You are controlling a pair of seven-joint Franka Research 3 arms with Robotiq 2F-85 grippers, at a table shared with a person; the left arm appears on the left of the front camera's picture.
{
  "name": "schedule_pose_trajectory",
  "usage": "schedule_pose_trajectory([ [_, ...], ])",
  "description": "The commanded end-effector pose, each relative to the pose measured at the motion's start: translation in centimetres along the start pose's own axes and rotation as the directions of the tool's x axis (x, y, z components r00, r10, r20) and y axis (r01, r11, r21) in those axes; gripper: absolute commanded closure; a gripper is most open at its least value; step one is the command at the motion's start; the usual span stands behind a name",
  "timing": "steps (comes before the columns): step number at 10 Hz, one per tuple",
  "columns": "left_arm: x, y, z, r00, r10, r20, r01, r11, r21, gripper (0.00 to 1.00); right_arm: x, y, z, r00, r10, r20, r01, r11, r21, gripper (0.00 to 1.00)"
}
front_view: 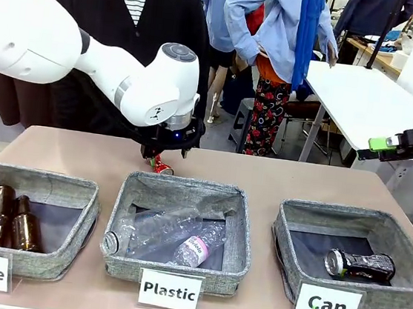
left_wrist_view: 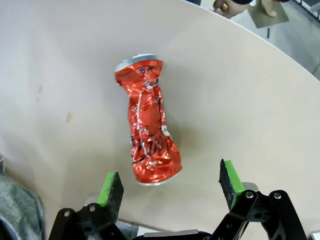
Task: Sort the can waste into the basket.
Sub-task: Pick up the can waste from the table and place it in the right Fabric basket.
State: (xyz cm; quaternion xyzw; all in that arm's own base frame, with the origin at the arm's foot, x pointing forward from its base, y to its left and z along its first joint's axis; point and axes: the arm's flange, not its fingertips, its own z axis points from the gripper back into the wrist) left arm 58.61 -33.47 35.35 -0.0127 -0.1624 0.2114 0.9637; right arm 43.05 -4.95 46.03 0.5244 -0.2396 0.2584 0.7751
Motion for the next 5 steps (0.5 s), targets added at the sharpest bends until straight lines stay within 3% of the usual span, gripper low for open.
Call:
schedule_pose_trajectory([
  [1, 0.8, 0.0, -1.4, 1.0, -0.029, -0.005, 0.03, 0.999, 0.016, 0.0, 0.0, 0.1, 0.2, 1.0, 0.019, -0.004, -0.019, 1.0, 0.003, 0.0],
  [5, 2.1, 0.5, -2.7, 1.0, 0.009, 0.013, -0.011, 0.996, 0.089, 0.0, 0.0, 0.1, 0.2, 1.0, 0.019, -0.004, -0.019, 1.0, 0.003, 0.0],
])
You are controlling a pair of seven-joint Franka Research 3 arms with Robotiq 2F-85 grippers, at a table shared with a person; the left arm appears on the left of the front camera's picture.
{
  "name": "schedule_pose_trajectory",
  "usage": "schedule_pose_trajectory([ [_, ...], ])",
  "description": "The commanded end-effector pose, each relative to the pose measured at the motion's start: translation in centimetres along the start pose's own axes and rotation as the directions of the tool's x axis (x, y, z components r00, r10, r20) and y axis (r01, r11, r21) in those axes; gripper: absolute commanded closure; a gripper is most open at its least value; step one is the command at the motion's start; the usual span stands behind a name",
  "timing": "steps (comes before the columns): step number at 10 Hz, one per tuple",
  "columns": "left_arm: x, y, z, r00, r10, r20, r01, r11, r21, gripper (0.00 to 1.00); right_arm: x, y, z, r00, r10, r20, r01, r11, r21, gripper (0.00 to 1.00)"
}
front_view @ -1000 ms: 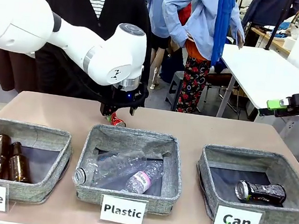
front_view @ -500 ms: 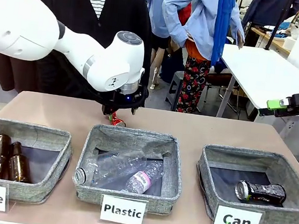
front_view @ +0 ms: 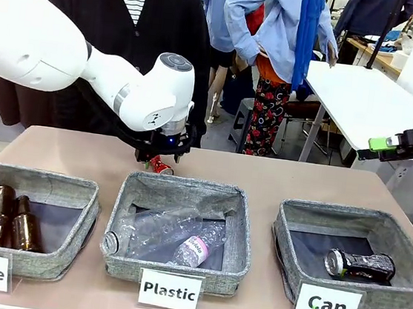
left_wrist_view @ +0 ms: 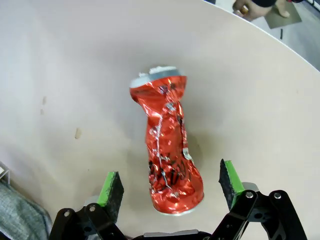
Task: Sort the can waste into the basket.
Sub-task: Pick up the can waste from the table and place it in the right Fabric basket.
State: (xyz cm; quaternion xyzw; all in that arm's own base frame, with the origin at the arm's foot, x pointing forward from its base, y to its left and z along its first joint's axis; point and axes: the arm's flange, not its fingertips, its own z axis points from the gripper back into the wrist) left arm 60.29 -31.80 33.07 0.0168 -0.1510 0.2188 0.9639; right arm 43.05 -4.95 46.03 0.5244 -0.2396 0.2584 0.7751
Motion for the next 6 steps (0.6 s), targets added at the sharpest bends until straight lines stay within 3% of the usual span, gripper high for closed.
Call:
schedule_pose_trajectory([
  [1, 1.0, -0.6, -0.6, 1.0, 0.014, 0.019, -0.015, 0.999, 0.043, 0.0, 0.0, 0.1, 0.2, 1.0, 0.019, -0.004, -0.019, 1.0, 0.003, 0.0],
  [6, 2.0, -1.2, -3.7, 1.0, 0.015, 0.022, -0.016, 0.996, 0.082, 0.0, 0.0, 0.1, 0.2, 1.0, 0.019, -0.004, -0.019, 1.0, 0.003, 0.0],
])
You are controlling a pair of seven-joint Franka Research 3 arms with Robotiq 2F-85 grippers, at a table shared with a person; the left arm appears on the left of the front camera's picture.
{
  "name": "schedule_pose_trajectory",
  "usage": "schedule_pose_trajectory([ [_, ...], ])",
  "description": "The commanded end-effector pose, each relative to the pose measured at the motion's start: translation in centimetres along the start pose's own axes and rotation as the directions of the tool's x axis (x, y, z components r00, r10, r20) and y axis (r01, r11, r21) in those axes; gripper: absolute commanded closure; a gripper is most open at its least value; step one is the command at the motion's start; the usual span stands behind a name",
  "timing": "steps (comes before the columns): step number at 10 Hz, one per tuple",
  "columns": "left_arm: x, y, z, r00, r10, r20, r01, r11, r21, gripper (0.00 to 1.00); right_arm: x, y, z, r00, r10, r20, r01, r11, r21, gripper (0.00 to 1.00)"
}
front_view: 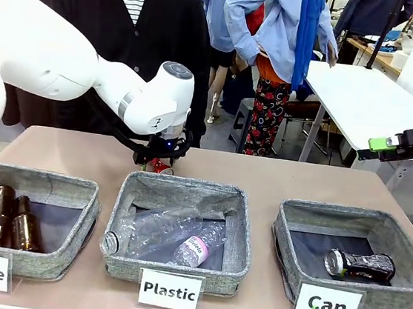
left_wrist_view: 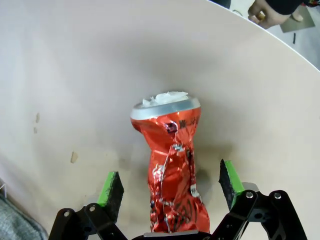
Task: Sort the can waste into the basket.
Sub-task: Pick up the can waste from the table and place it in the right Fabric basket.
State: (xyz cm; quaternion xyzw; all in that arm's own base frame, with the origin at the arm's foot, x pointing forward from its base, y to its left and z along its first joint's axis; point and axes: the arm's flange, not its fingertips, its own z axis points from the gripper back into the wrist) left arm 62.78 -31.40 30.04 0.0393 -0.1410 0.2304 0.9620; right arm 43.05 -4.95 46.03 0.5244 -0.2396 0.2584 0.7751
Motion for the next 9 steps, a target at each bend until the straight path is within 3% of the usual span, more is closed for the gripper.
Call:
schedule_pose_trajectory([
  [1, 0.65, -0.75, -0.59, 1.0, 0.012, 0.027, -0.013, 0.999, 0.036, 0.0, -0.03, 0.08, 0.23, 1.0, 0.019, -0.004, -0.019, 1.0, 0.003, 0.0],
  [4, 0.7, -0.76, -1.41, 0.999, 0.022, 0.046, -0.026, 0.996, 0.088, 0.0, -0.03, 0.08, 0.23, 1.0, 0.019, -0.004, -0.019, 1.0, 0.003, 0.0],
  [5, 0.72, -0.71, -1.39, 0.999, 0.019, 0.043, -0.023, 0.995, 0.099, 0.6, -0.03, 0.08, 0.23, 1.0, 0.019, -0.004, -0.019, 1.0, 0.003, 0.0],
  [6, 0.74, -0.73, -1.34, 0.999, 0.011, 0.05, -0.016, 0.995, 0.103, 0.6, -0.03, 0.08, 0.23, 1.0, 0.019, -0.004, -0.019, 1.0, 0.003, 0.0],
  [7, 0.7, -0.69, -1.32, 0.999, 0.01, 0.053, -0.016, 0.994, 0.106, 1.0, -0.03, 0.08, 0.23, 1.0, 0.019, -0.004, -0.019, 1.0, 0.003, 0.0],
  [8, 0.65, -0.6, -1.25, 0.998, 0.01, 0.054, -0.016, 0.994, 0.108, 0.65, -0.03, 0.08, 0.23, 1.0, 0.019, -0.004, -0.019, 1.0, 0.003, 0.0],
  [9, 0.63, -0.49, -1.14, 0.999, 0.009, 0.051, -0.015, 0.994, 0.106, 1.0, -0.03, 0.08, 0.23, 1.0, 0.019, -0.004, -0.019, 1.0, 0.003, 0.0],
])
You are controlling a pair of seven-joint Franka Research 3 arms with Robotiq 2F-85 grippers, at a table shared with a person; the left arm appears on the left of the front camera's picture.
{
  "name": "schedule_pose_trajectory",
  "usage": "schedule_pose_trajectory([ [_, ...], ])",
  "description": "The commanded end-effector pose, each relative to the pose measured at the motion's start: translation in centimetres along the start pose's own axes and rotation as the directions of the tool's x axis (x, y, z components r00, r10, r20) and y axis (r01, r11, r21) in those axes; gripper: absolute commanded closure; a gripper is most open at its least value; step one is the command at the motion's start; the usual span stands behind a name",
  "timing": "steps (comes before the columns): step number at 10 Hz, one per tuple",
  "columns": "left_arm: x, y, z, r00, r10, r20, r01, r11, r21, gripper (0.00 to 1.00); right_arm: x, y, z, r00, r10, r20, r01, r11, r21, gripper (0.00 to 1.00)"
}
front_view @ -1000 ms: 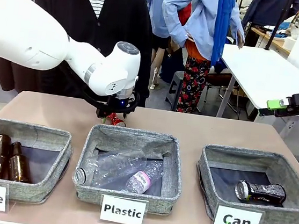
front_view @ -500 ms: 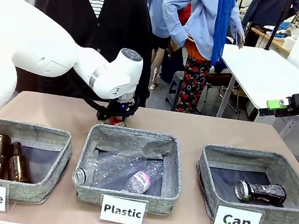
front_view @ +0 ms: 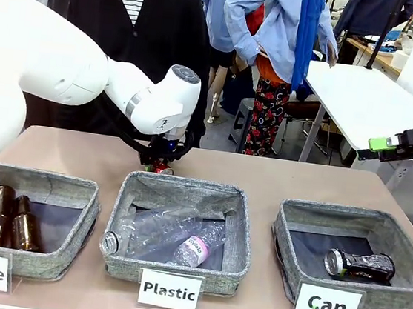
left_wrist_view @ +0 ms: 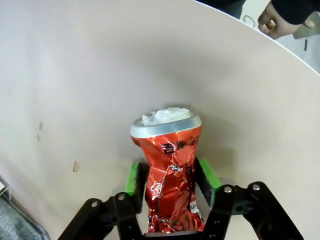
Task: Sort the can waste into the basket.
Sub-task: Pick up the can waste from the table and place it in the right Fabric basket.
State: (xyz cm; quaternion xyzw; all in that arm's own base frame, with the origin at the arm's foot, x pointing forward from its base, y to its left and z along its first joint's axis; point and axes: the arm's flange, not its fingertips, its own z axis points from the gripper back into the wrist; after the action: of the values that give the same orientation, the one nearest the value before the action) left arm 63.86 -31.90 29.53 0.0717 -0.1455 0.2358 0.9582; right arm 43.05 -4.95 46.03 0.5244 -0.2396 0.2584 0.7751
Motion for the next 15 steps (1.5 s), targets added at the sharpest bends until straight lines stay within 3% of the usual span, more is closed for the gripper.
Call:
schedule_pose_trajectory([
  [1, 0.1, 0.6, -0.2, 1.0, 0.005, 0.025, -0.006, 0.999, 0.045, 1.0, 0.0, 0.1, 0.2, 1.0, 0.019, -0.004, -0.019, 1.0, 0.003, 0.0],
  [5, -0.5, 2.3, 2.8, 1.0, -0.004, -0.012, 0.004, 1.0, 0.018, 1.0, 0.0, 0.1, 0.2, 1.0, 0.019, -0.004, -0.019, 1.0, 0.003, 0.0],
  [7, -1.0, 4.7, 7.0, 0.998, -0.055, -0.016, 0.055, 0.998, -0.016, 1.0, 0.0, 0.1, 0.2, 1.0, 0.019, -0.004, -0.019, 1.0, 0.003, 0.0],
  [8, -1.1, 6.6, 9.9, 0.995, -0.097, -0.024, 0.095, 0.993, -0.066, 1.0, 0.0, 0.1, 0.2, 1.0, 0.019, -0.004, -0.019, 1.0, 0.003, 0.0],
  [10, -1.8, 11.2, 15.7, 0.942, -0.334, 0.004, 0.329, 0.924, -0.196, 1.0, 0.0, 0.1, 0.2, 1.0, 0.019, -0.004, -0.019, 1.0, 0.003, 0.0],
  [12, -3.5, 15.9, 20.0, 0.781, -0.623, 0.041, 0.608, 0.743, -0.279, 1.0, 0.0, 0.1, 0.2, 1.0, 0.019, -0.004, -0.019, 1.0, 0.003, 0.0],
  [14, -5.0, 19.7, 22.1, 0.468, -0.873, 0.14, 0.819, 0.368, -0.44, 1.0, 0.0, 0.1, 0.2, 1.0, 0.019, -0.004, -0.019, 1.0, 0.003, 0.0],
  [15, -5.8, 21.1, 22.3, 0.305, -0.923, 0.233, 0.868, 0.17, -0.466, 1.0, 0.0, 0.1, 0.2, 1.0, 0.019, -0.004, -0.019, 1.0, 0.003, 0.0],
])
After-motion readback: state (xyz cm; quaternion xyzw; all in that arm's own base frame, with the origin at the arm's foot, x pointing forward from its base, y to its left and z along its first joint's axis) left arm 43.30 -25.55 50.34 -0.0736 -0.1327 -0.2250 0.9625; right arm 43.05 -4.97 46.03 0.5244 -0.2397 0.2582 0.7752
